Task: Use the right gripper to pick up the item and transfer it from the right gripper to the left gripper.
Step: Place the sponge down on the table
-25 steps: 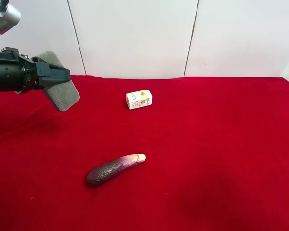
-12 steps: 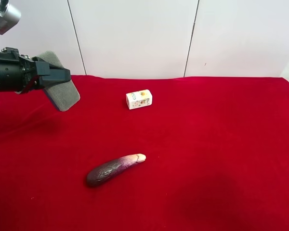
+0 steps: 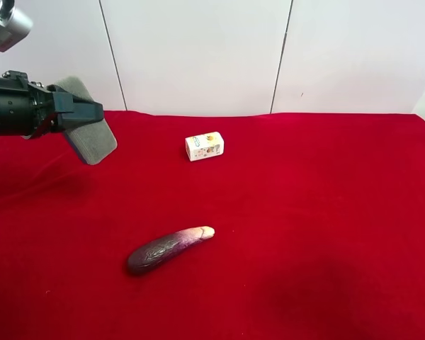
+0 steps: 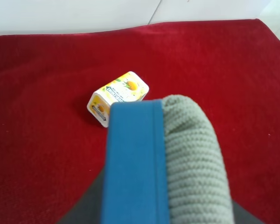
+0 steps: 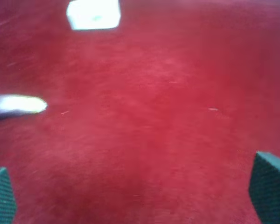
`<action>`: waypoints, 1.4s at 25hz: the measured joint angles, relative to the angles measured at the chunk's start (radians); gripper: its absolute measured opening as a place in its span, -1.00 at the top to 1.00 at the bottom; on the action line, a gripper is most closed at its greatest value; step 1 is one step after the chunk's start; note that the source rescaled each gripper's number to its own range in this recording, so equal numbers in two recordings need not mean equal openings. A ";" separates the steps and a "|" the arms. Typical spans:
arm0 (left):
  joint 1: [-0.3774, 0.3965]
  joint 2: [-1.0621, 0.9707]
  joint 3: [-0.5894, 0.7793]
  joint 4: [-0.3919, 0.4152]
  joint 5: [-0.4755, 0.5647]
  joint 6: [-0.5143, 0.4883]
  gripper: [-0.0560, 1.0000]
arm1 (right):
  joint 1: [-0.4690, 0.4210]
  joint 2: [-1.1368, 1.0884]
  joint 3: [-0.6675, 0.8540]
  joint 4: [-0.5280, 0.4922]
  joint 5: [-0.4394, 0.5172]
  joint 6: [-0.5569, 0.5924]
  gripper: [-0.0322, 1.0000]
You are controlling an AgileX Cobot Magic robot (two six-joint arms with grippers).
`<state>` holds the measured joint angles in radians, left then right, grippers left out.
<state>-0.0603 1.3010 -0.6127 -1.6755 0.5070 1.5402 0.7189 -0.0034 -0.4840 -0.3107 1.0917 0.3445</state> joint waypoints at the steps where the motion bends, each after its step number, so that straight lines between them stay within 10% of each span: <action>1: 0.000 0.000 0.000 0.000 -0.007 -0.002 0.84 | -0.045 0.000 0.000 0.000 0.000 0.000 -1.00; 6: 0.000 0.001 -0.038 0.086 -0.044 -0.116 0.84 | -0.270 0.000 0.000 0.000 0.000 0.000 -1.00; 18: 0.000 0.142 -0.352 0.778 0.080 -0.725 0.84 | -0.614 0.000 0.000 0.000 0.000 0.000 -1.00; 35: -0.035 0.541 -0.636 0.842 0.276 -0.760 0.84 | -0.665 0.000 0.000 0.000 0.000 0.000 -1.00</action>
<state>-0.0949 1.8424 -1.2488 -0.8338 0.7827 0.7800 0.0534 -0.0034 -0.4840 -0.3107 1.0917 0.3445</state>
